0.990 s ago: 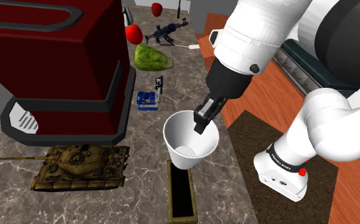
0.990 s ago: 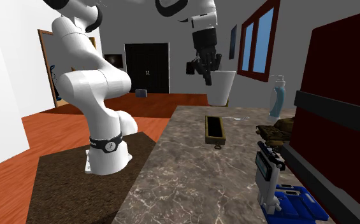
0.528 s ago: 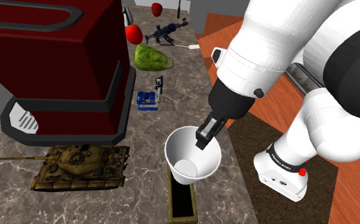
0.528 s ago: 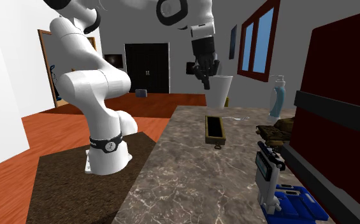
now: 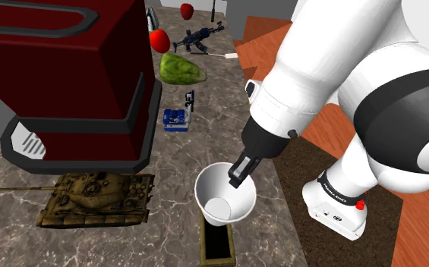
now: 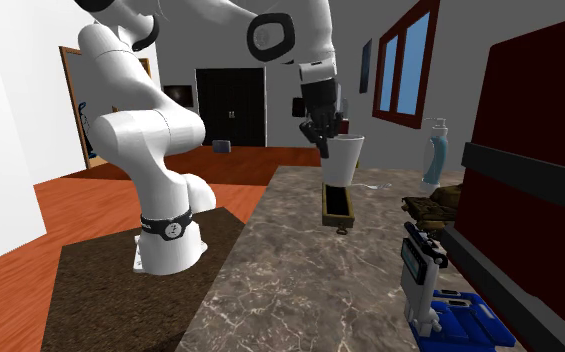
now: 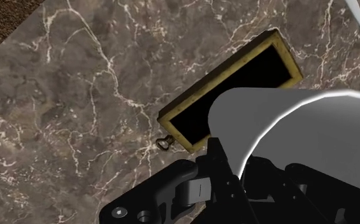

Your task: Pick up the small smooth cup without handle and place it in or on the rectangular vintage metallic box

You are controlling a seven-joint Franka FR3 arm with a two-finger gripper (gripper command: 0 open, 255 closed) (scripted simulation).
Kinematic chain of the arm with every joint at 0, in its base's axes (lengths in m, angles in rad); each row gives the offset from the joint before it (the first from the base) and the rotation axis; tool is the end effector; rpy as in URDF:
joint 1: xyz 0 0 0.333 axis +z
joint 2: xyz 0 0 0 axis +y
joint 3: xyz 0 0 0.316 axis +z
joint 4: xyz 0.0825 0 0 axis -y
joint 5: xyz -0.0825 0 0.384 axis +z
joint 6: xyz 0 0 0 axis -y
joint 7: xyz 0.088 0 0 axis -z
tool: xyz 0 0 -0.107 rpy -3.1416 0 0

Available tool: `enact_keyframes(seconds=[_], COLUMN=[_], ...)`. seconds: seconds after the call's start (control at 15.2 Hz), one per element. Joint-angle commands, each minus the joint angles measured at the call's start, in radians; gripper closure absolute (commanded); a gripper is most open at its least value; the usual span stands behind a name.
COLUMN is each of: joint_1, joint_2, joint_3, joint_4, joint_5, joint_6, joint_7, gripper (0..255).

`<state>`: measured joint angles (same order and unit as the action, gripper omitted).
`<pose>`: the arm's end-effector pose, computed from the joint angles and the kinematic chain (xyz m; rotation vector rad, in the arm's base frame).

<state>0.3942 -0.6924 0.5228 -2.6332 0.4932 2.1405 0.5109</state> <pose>0.2106 0.3082 0.4460 -2.9509 -0.1283 -0.0911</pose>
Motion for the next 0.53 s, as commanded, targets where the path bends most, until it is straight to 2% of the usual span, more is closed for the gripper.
enact_keyframes(seconds=[0.0, 0.33, 0.46], joint_1=[0.003, 0.008, 0.008], joint_2=[0.009, 0.049, 0.048], joint_3=[0.009, 0.037, 0.037], joint_4=[-0.022, -0.071, -0.071], joint_5=[0.010, 0.035, 0.035], joint_6=[0.032, 0.120, 0.120], joint_7=[-0.005, -0.017, -0.017], gripper=[255, 255, 255])
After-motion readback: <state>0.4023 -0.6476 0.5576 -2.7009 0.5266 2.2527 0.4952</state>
